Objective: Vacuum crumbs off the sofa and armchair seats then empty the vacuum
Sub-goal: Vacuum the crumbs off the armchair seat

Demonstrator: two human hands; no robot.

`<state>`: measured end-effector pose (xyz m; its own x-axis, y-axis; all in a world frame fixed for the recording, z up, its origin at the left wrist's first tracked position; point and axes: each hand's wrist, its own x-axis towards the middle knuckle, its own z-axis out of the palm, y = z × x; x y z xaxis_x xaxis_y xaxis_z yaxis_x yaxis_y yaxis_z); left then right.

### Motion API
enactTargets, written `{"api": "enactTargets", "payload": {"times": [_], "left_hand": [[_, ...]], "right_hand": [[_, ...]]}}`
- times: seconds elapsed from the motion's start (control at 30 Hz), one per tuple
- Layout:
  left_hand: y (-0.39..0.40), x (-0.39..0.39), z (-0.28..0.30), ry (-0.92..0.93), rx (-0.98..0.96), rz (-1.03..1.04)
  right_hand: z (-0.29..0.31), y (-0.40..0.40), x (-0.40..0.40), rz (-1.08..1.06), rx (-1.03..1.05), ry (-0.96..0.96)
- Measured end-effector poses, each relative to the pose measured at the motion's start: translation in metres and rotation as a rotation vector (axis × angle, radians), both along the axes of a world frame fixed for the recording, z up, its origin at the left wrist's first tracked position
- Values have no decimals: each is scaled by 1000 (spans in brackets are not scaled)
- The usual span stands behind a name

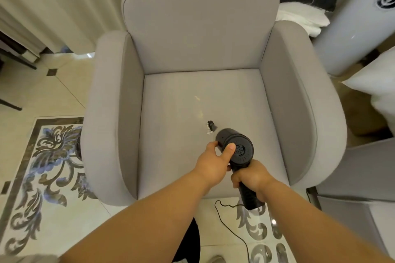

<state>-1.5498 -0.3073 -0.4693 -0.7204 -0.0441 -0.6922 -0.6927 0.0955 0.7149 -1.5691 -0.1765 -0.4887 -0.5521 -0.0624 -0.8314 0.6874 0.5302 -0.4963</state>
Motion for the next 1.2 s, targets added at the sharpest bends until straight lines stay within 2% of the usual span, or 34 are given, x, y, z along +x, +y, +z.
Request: {"api": "enactTargets", "payload": {"times": [0.2,0.37,0.7,0.93,1.2], "left_hand": [[-11,-11,11,65,-29,27],[-43,-48,13,92,-13,74],[-93,-118,-14,14,-19,41],[-85,-99,-12,-13,-21,14],[-54,-41,6,-36,-2,10]], "right_hand": [[8,-11,-12,8,-28,68],[8,-43,-54,24,-40,96],[-20,-94,-120,10,-10,26],[-18,-85,-102,14,16,-22],[-6,-53,-46,54,24,-37]]}}
